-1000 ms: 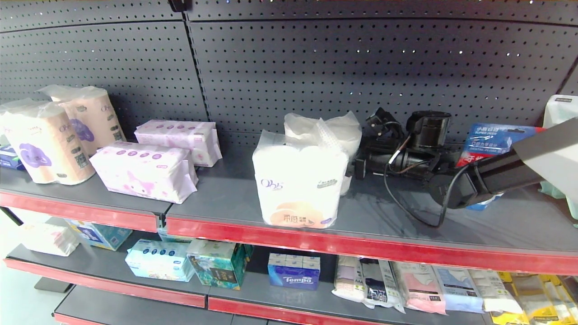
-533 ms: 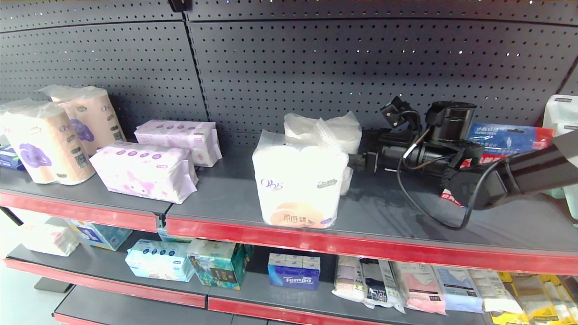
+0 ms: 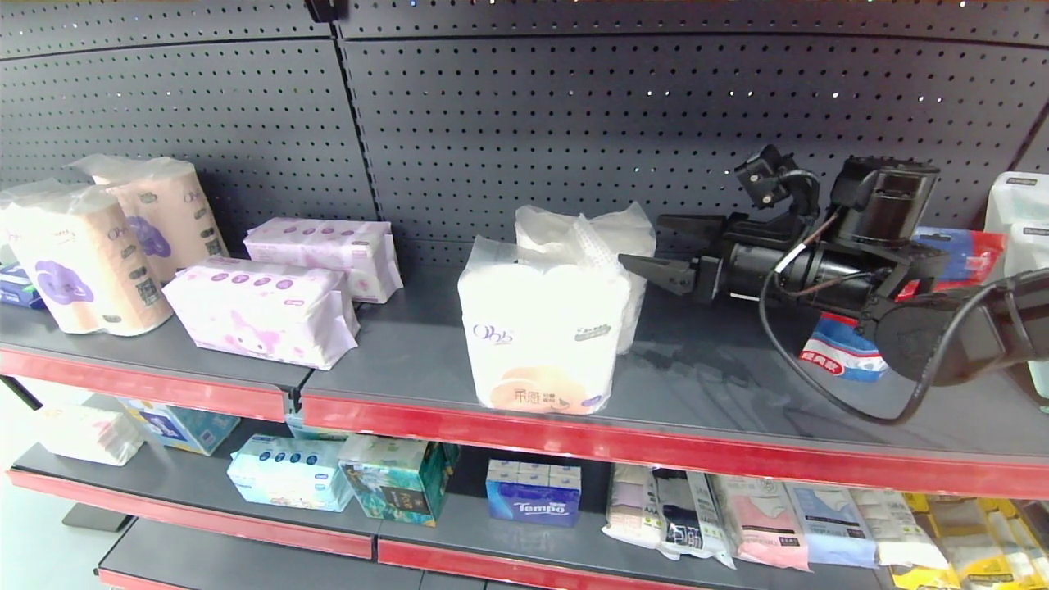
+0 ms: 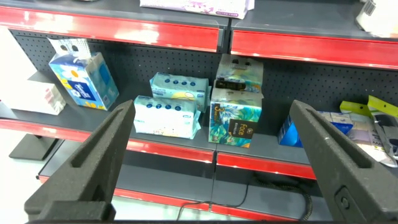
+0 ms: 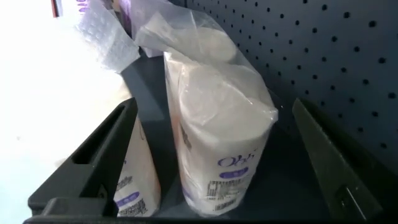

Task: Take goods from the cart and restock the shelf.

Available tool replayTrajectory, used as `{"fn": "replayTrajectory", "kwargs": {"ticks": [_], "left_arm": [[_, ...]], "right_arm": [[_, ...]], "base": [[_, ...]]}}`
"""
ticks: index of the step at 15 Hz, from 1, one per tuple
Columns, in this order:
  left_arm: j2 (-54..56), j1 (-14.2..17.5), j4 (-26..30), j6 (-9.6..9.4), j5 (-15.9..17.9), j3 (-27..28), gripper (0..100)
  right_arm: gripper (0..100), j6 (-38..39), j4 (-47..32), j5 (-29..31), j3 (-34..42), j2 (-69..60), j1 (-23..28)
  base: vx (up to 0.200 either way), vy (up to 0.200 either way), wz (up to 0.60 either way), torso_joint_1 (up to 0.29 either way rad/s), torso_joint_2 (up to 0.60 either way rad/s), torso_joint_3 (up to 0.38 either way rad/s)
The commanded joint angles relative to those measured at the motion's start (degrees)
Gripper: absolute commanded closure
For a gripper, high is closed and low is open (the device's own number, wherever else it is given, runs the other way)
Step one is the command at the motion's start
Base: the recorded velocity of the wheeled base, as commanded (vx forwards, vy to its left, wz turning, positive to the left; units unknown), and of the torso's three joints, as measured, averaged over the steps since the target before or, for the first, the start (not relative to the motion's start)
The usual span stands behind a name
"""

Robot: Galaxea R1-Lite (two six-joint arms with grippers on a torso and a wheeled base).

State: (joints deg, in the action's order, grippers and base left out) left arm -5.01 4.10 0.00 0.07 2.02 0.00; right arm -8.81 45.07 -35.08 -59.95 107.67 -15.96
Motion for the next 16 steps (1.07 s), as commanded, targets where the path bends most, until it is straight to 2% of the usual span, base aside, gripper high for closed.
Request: {"fn": "replayTrajectory", "kwargs": {"ticks": [1,5,8,10,13,14,16], "left_arm": [[0.0,0.03,0.0,0.01,0.0,0.0,0],[-0.09,0.03,0.0,0.01,0.0,0.0,0],[0.0,0.03,0.0,0.01,0.0,0.0,0],[0.0,0.03,0.0,0.01,0.0,0.0,0],[0.0,0.03,0.0,0.01,0.0,0.0,0],[0.0,0.03,0.0,0.01,0.0,0.0,0],[0.0,0.03,0.0,0.01,0.0,0.0,0]], "right_arm": [[0,-0.06,0.02,0.1,1.59,-2.64,0.84],[0,0.11,0.02,0.63,3.18,-4.66,1.1],[0,0.02,0.02,1.16,6.25,-6.15,3.21],[0,0.11,0.02,3.09,11.61,-8.18,4.88],[0,0.73,0.02,3.44,19.26,-13.01,4.71],[0,0.73,0.02,3.44,19.61,-13.27,4.71],[0,0.99,0.02,3.36,25.32,-16.96,2.42]], "base": [[0.0,0.0,0.0,0.0,0.0,0.0],[0.0,0.0,0.0,0.0,0.0,0.0],[0.0,0.0,0.0,0.0,0.0,0.0],[0.0,0.0,0.0,0.0,0.0,0.0],[0.0,0.0,0.0,0.0,0.0,0.0],[0.0,0.0,0.0,0.0,0.0,0.0],[0.0,0.0,0.0,0.0,0.0,0.0]]}}
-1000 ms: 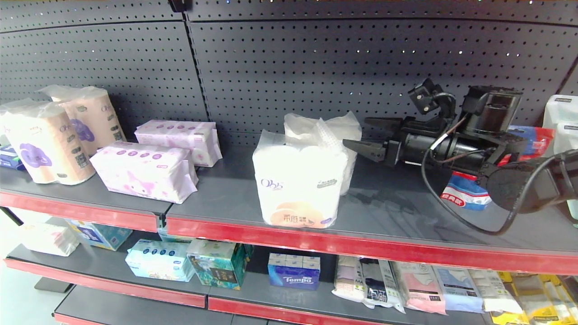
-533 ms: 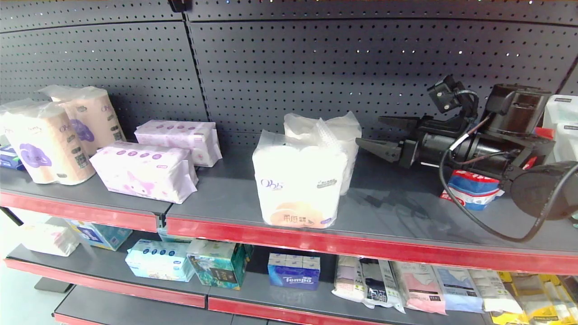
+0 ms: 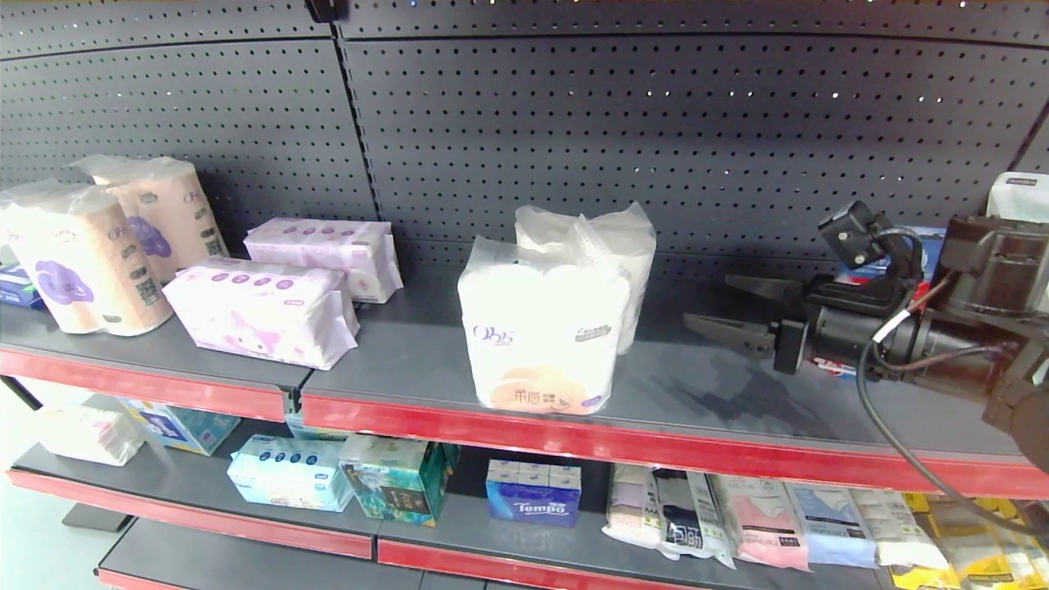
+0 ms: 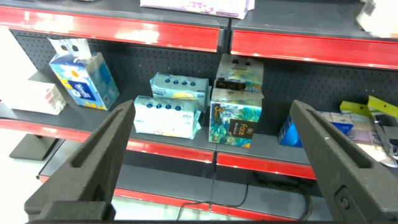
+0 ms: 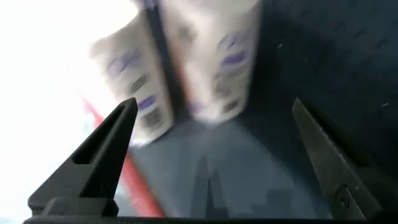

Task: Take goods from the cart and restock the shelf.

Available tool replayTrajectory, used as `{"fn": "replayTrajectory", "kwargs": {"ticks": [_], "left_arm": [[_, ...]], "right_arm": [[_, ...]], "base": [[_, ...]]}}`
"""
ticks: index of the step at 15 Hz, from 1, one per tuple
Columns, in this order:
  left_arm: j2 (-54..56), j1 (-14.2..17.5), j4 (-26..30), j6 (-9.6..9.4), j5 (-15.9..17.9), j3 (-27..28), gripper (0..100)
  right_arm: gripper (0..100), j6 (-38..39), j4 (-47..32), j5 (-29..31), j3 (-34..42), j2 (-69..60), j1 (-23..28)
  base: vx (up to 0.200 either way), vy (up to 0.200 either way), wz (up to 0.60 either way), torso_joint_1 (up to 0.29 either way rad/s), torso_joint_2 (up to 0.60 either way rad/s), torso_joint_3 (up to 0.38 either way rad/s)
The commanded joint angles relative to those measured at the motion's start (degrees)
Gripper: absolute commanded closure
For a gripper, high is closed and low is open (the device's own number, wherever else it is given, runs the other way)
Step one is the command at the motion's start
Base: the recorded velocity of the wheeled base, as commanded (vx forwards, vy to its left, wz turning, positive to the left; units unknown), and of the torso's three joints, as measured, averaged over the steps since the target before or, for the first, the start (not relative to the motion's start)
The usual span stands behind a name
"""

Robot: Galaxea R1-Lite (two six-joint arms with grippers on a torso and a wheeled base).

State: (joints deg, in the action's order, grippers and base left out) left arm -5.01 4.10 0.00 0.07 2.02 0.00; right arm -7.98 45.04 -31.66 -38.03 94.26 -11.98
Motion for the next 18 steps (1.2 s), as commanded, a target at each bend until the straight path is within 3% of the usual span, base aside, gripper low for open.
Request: {"fn": "replayTrajectory", "kwargs": {"ticks": [1,3,7,12,18], "left_arm": [[0.0,0.03,0.0,0.01,0.0,0.0,0],[-0.09,0.03,0.0,0.01,0.0,0.0,0],[0.0,0.03,0.0,0.01,0.0,0.0,0],[-0.09,0.03,0.0,0.01,0.0,0.0,0],[0.0,0.03,0.0,0.01,0.0,0.0,0]], "right_arm": [[0,0.16,0.04,-0.07,4.28,-4.08,-3.05],[0,-0.28,0.04,0.46,5.08,-3.38,-7.53],[0,-0.36,0.75,2.66,3.05,3.21,-11.48],[0,-0.01,0.83,3.36,-3.01,7.78,-13.15],[0,-0.01,0.83,3.71,-5.03,10.42,-14.65]], "base": [[0.0,0.0,0.0,0.0,0.0,0.0],[0.0,0.0,0.0,0.0,0.0,0.0],[0.0,0.0,0.0,0.0,0.0,0.0],[0.0,0.0,0.0,0.0,0.0,0.0],[0.0,0.0,0.0,0.0,0.0,0.0]]}}
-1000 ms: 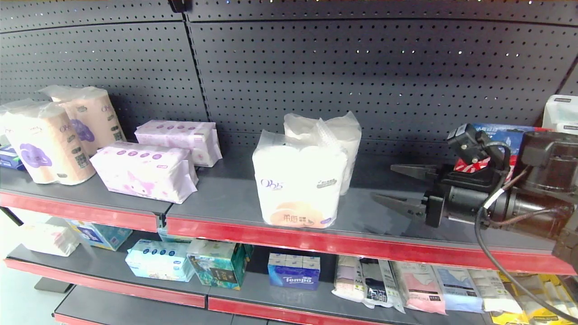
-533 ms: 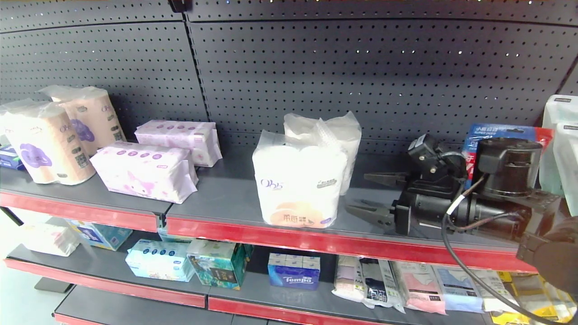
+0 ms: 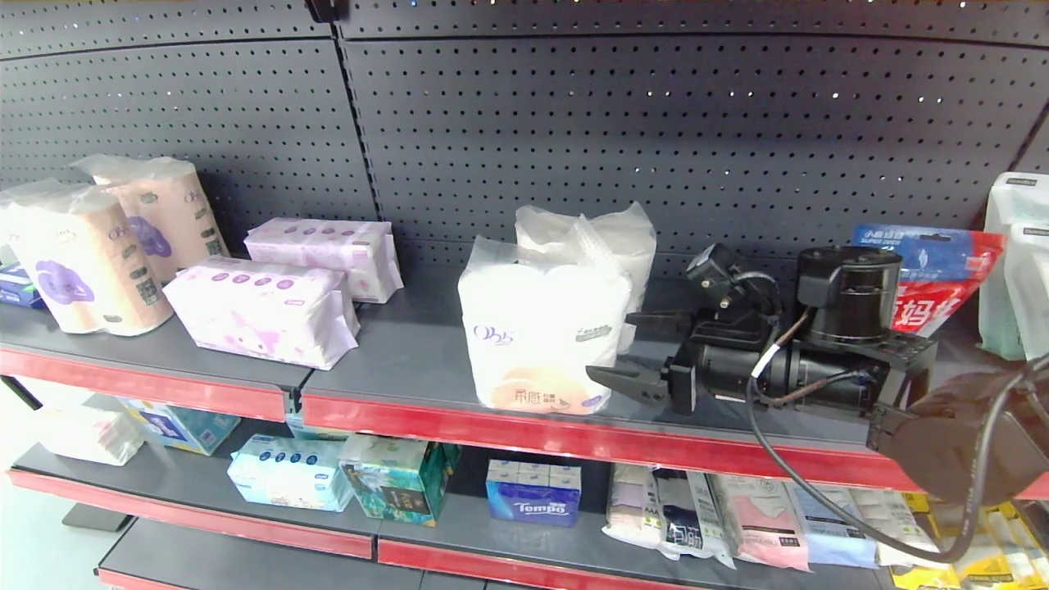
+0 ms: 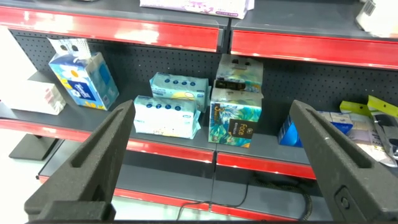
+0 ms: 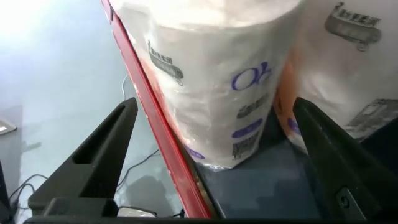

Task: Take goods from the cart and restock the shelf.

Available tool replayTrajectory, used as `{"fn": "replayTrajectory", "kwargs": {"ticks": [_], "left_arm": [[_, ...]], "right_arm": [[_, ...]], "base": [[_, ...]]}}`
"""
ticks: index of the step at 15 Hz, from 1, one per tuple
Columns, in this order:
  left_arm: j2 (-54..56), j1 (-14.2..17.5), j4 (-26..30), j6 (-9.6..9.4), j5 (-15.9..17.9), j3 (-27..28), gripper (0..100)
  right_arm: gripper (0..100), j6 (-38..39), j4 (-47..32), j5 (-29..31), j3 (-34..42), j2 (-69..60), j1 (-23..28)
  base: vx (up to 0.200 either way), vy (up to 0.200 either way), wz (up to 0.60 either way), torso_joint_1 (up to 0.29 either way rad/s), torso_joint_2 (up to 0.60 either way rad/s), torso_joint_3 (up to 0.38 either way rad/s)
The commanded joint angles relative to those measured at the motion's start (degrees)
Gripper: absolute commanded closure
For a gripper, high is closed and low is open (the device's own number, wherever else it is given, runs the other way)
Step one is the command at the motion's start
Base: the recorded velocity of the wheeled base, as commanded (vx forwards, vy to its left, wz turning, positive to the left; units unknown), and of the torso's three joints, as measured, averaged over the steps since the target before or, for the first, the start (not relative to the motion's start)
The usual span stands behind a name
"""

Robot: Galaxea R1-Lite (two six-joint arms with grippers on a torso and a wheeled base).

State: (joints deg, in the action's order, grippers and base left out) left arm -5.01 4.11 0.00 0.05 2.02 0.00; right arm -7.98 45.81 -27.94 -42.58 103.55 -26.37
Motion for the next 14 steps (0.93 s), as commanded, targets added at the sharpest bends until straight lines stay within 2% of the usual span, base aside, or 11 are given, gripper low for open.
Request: {"fn": "replayTrajectory", "kwargs": {"ticks": [1,14], "left_arm": [[0.0,0.02,0.0,0.04,0.0,0.0,0],[-0.09,0.02,0.0,0.04,0.0,0.0,0]], "right_arm": [[0,-0.01,0.07,0.17,-1.28,1.66,-0.26],[0,1.92,0.07,2.63,-5.58,4.12,-1.93]], "base": [[0.0,0.0,0.0,0.0,0.0,0.0],[0.0,0.0,0.0,0.0,0.0,0.0]]}}
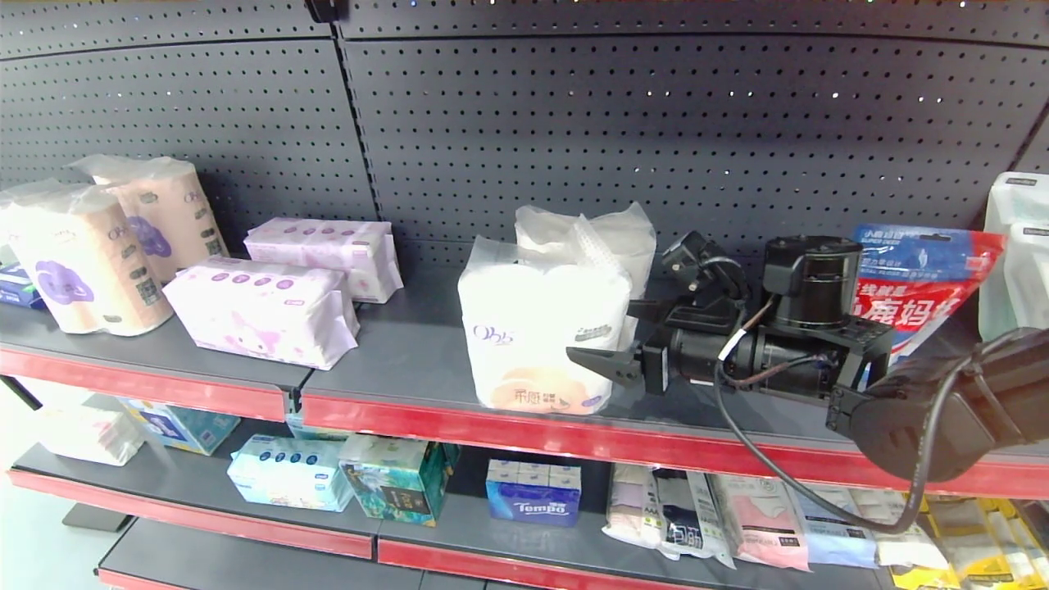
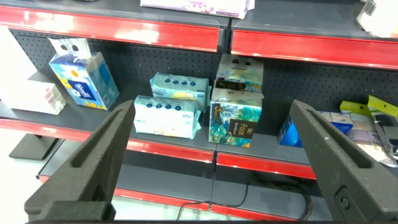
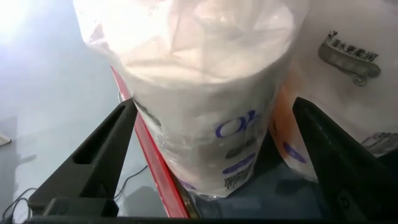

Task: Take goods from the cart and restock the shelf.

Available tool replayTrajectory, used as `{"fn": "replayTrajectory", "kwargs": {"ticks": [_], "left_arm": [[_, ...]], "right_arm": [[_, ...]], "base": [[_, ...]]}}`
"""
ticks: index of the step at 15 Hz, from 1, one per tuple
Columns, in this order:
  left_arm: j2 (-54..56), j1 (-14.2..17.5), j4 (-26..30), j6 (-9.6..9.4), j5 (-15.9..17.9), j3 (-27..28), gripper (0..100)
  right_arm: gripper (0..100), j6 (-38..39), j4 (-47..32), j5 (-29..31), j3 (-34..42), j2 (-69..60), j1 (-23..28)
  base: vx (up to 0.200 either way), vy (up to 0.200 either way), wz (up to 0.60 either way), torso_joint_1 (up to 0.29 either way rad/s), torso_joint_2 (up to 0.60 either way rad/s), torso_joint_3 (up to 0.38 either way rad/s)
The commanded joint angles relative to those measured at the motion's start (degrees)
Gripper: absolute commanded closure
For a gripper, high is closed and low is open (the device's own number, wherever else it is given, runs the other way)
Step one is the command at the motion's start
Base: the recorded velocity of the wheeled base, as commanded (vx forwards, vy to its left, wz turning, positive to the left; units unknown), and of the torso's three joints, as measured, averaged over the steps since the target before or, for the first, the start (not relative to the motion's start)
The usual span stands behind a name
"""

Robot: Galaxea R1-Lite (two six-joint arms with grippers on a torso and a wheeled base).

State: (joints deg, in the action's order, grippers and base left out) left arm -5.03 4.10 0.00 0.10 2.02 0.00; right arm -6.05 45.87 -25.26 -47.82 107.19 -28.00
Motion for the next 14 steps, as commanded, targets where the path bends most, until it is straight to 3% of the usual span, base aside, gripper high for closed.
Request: {"fn": "replayTrajectory", "kwargs": {"ticks": [1,11,12,14], "left_arm": [[0.02,0.03,0.0,-0.01,0.0,0.0,0],[-0.06,0.03,0.0,-0.01,0.0,0.0,0],[0.02,0.03,0.0,-0.01,0.0,0.0,0],[0.02,0.03,0.0,-0.01,0.0,0.0,0]], "right_arm": [[0,0.07,0.01,0.03,-0.34,0.47,-0.3],[0,0.42,0.01,-0.05,-0.43,0.83,-0.21],[100,0.42,0.01,-0.05,-0.43,0.83,-0.21],[100,0.51,0.01,-0.05,-0.43,0.91,-0.21]], "base": [[0.0,0.0,0.0,0.0,0.0,0.0],[0.0,0.0,0.0,0.0,0.0,0.0],[0.0,0.0,0.0,0.0,0.0,0.0],[0.0,0.0,0.0,0.0,0.0,0.0]]}}
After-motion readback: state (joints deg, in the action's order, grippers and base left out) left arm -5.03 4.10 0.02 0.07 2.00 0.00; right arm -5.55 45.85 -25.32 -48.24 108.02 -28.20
